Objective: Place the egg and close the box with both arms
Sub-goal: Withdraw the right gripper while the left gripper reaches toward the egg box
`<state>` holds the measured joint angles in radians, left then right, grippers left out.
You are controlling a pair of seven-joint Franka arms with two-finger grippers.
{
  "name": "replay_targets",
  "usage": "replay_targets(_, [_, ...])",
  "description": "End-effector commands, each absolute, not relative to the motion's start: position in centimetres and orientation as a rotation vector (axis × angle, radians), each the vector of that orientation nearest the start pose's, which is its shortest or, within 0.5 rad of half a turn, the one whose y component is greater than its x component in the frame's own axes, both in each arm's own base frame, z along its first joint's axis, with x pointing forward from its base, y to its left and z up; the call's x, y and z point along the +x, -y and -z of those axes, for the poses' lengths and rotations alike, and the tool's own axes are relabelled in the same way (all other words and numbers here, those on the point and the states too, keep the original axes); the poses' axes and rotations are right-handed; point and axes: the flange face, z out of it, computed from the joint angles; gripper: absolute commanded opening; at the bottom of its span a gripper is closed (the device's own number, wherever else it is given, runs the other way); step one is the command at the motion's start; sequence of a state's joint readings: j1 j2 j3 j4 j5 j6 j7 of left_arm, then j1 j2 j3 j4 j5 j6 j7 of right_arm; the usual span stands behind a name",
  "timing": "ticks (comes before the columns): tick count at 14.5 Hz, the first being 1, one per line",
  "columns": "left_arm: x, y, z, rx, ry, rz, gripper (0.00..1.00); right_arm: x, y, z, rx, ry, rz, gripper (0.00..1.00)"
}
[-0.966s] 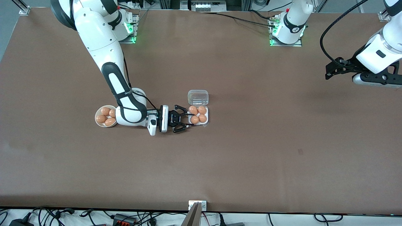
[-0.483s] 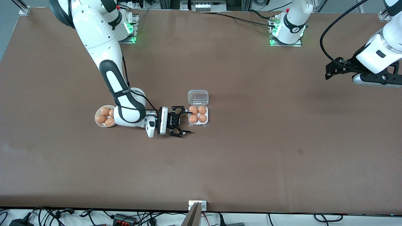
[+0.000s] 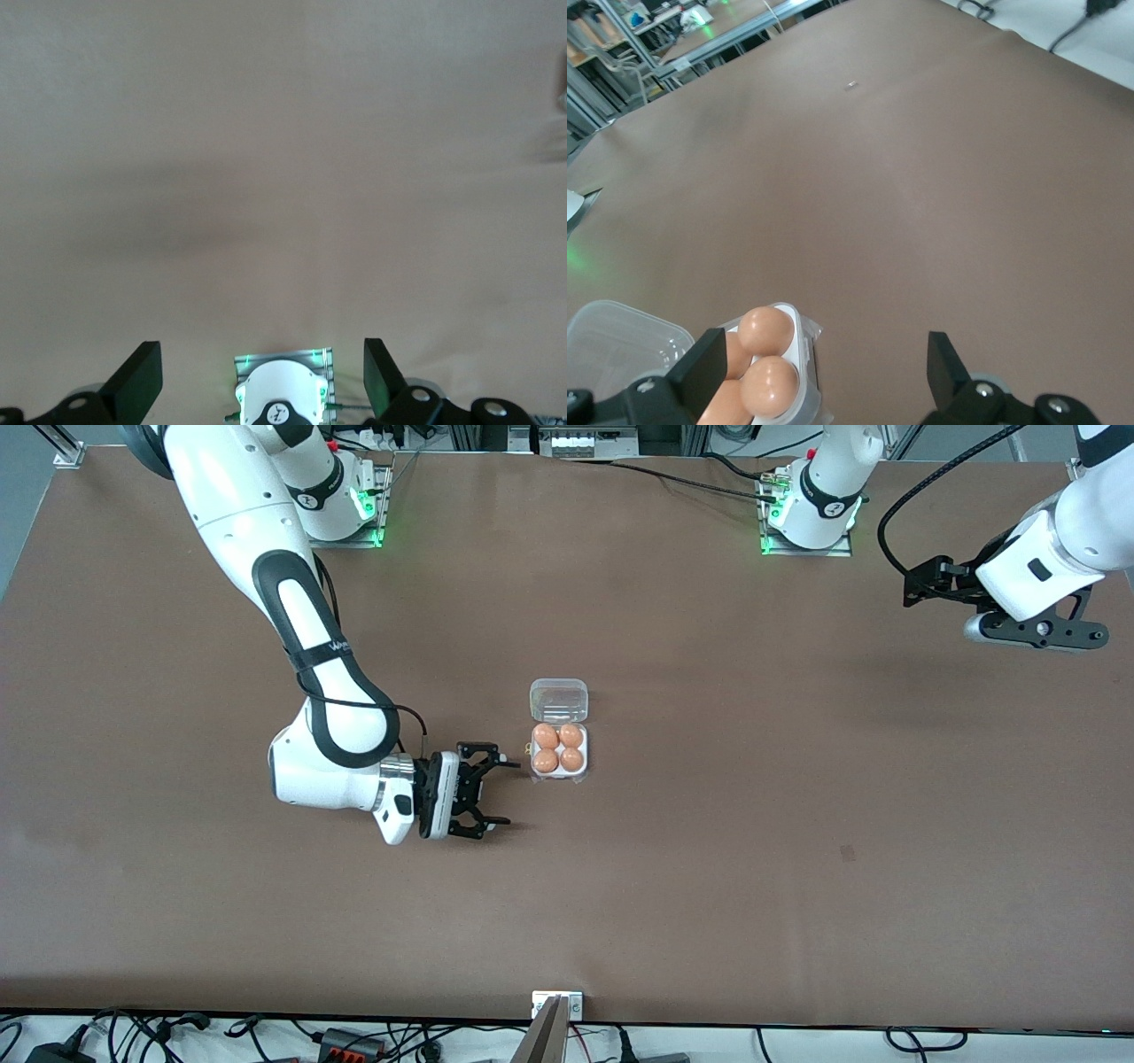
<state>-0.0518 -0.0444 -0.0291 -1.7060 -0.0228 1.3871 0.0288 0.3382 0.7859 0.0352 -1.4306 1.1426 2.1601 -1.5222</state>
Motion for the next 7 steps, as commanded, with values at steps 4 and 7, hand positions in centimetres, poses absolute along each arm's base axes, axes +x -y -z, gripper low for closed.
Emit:
replay_targets(4, [51.7, 6.2, -56.5, -3.11, -0.308, -0.541, 0.18, 68.0, -25.9, -30.8, -2.186, 1.06, 0.254, 1.0])
replay_targets(7, [51.1, 9.1, -55.5, -3.149, -0.353, -0.601, 0.09, 68.4, -22.5, -33.1, -2.366, 0.883, 0.07, 1.0])
